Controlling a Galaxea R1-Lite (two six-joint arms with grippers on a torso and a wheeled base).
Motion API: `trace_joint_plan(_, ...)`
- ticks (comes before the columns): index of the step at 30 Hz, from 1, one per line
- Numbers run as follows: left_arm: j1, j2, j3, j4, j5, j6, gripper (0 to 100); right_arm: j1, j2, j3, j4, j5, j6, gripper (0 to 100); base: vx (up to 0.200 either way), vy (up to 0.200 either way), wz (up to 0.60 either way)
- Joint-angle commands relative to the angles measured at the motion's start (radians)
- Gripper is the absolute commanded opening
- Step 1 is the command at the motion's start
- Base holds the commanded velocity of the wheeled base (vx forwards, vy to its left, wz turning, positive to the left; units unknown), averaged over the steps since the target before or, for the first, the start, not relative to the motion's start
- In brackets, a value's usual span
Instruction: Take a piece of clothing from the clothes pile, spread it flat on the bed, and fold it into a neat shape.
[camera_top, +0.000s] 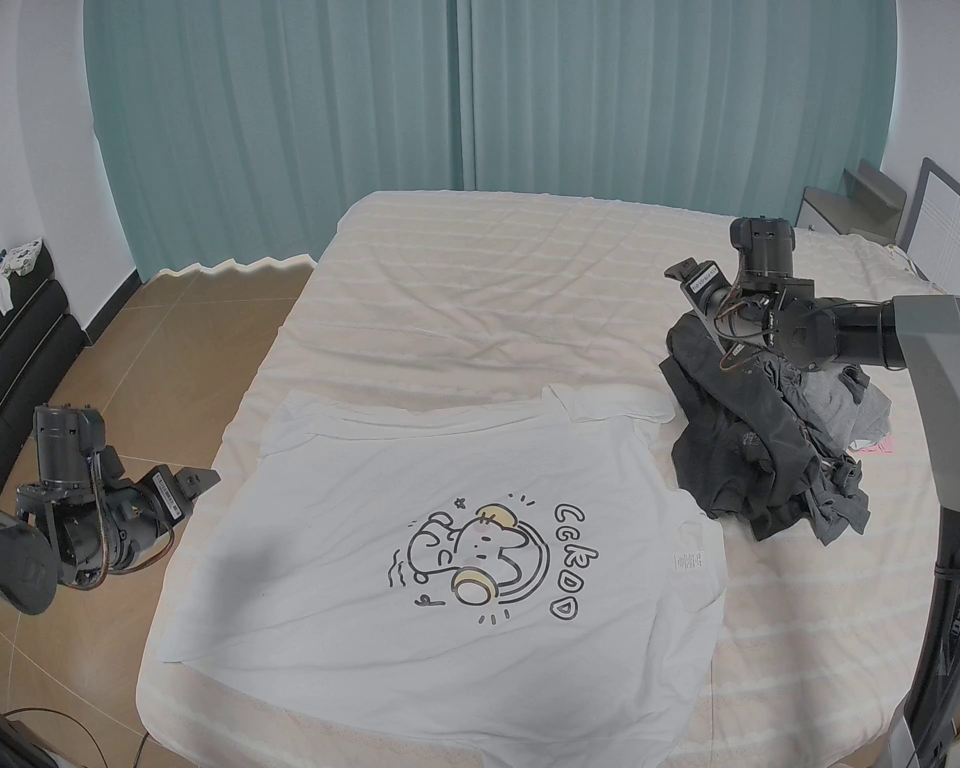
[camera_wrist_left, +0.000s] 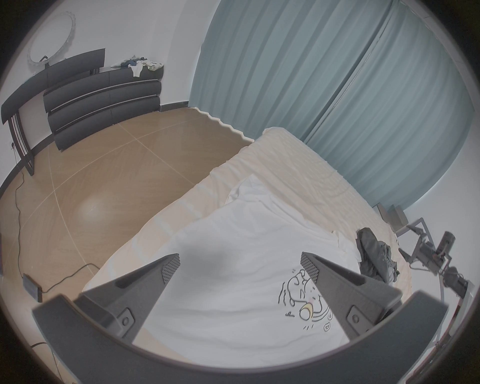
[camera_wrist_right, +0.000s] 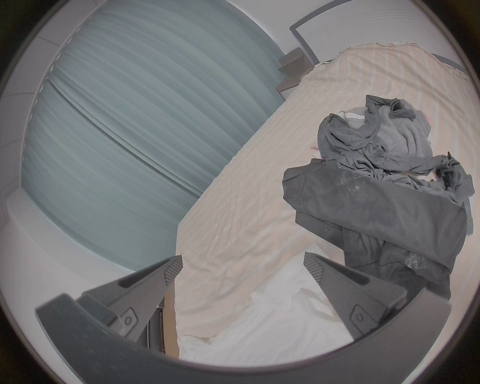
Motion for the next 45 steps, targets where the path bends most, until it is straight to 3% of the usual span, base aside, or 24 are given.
trace_joint_plan(1, 0.007, 0.358, -0.389, 0.138, 0.024, -0.011, 100, 0.053, -0.302, 0.887, -0.552, 0.122, -0.167, 100, 0.000, 0.000, 0.00)
trace_joint_plan(4, 0.010, 0.390, -0.418, 0.221, -0.008, -0.011, 100, 0.063, -0.316, 1.068, -0.615, 0.143, -0.234, 100, 0.000, 0.000, 0.00)
trace_joint_plan(8, 0.067, 0.396, -0.400, 0.235, -0.170, 0.005, 100, 0.056, -0.302, 1.278, -0.744, 0.200, -0.291, 100, 0.000, 0.000, 0.00)
trace_joint_plan(10, 0.070, 0.396, -0.400, 0.235, -0.173, 0.008, 100, 0.056, -0.302, 1.284, -0.752, 0.201, -0.293, 100, 0.000, 0.000, 0.00)
trace_joint_plan(11, 0.110, 0.473, -0.400, 0.226, -0.161, 0.106, 100, 0.050, -0.255, 1.362, -0.861, 0.231, -0.306, 100, 0.000, 0.000, 0.00)
trace_joint_plan(13, 0.130, 0.515, -0.401, 0.212, -0.152, 0.152, 100, 0.044, -0.201, 1.385, -0.919, 0.234, -0.342, 100, 0.000, 0.000, 0.00)
trace_joint_plan(18, 0.156, 0.568, -0.409, 0.134, -0.241, 0.174, 100, 0.046, -0.092, 1.438, -1.062, 0.238, -0.392, 100, 0.000, 0.000, 0.00)
trace_joint_plan(27, 0.157, 0.702, -0.503, 0.048, -0.253, 0.276, 100, 0.063, -0.057, 1.499, -1.178, 0.247, -0.391, 100, 0.000, 0.000, 0.00)
trace_joint_plan(33, 0.148, 0.792, -0.576, -0.073, -0.252, 0.278, 100, 0.076, -0.063, 1.547, -1.264, 0.247, -0.398, 100, 0.000, 0.000, 0.00)
trace_joint_plan(45, 0.110, 0.864, -0.701, -0.081, -0.247, 0.275, 100, 0.109, -0.104, 1.568, -1.307, 0.244, -0.400, 100, 0.000, 0.000, 0.00)
